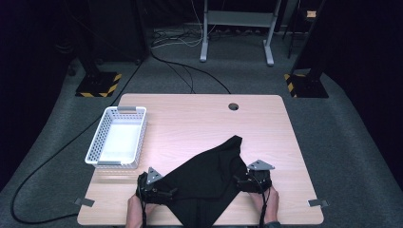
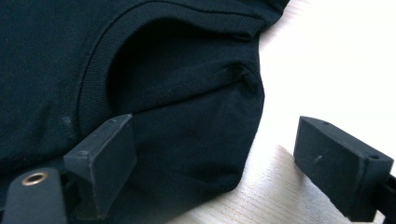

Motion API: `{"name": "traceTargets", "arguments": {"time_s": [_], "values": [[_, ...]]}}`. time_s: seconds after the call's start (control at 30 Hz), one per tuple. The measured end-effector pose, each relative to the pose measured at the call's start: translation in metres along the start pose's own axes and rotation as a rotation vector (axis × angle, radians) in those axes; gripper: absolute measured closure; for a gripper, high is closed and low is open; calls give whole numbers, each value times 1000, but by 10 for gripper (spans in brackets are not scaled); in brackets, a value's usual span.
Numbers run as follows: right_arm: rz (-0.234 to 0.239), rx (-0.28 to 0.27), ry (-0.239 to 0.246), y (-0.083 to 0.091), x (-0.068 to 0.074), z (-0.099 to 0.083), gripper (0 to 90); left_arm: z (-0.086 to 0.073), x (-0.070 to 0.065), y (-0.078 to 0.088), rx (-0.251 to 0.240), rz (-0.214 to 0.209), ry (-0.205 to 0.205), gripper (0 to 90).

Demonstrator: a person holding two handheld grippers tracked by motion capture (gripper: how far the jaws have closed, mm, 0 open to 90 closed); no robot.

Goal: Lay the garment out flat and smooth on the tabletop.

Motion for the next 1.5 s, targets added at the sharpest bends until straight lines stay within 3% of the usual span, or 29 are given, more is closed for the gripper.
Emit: {"name": "traceTargets", "arguments": {"time_s": [0.17, 0.2, 0.4, 0.57, 0.6, 0.67, 0.7, 0.77, 0.8, 0.83, 1.03, 1.1, 1.23, 1.43, 1.5], "values": [[-8, -3, -6, -1, 2, 1, 116, 4, -2, 7, -30, 12, 4, 29], [-10, -3, -4, -1, 2, 1, 116, 10, -8, 12, -57, 4, 4, 30], [-4, 1, -9, -1, 2, 1, 116, 25, -38, 12, -48, -34, -103, 40], [8, 8, -21, -2, 1, 1, 106, 34, -55, 6, -42, -84, -124, 43], [8, 7, -19, -2, 1, 1, 108, 39, -65, 3, -46, -109, -146, 44], [4, 6, -17, -2, 1, 1, 108, 41, -71, 0, -43, -122, -158, 47], [5, 7, -18, -2, 1, 1, 107, 44, -84, -6, -26, -147, -191, 52], [7, 7, -19, -2, 1, 1, 106, 47, -96, -12, -15, -175, -219, 57], [7, 7, -18, -2, 1, 1, 106, 47, -96, -12, -15, -175, -219, 57], [7, 7, -17, -2, 1, 1, 106, 49, -107, -17, -4, -195, -238, 58], [8, 7, -18, -2, 1, 1, 107, 57, -129, -25, 6, -240, -280, 87], [6, 6, -18, -2, 1, 1, 107, 60, -138, -30, 14, -245, -304, 113], [8, 7, -19, -2, 1, 1, 107, 58, -143, -36, 35, -243, -323, 189], [9, 7, -19, -2, 0, 1, 107, 58, -148, -38, 41, -221, -344, 455], [8, 7, -19, -2, 0, 1, 107, 58, -152, -40, 45, -211, -371, 534]]}}
Point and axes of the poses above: each handheld gripper's, and its own axes: y roughly backward along the jaws, z roughly out of its top, x roughly to its left, the point moved 9 cm from there along -y, roughly forward along the jaws, and after that the axes turned 2 degrees about -y, right-handed, at the moved point
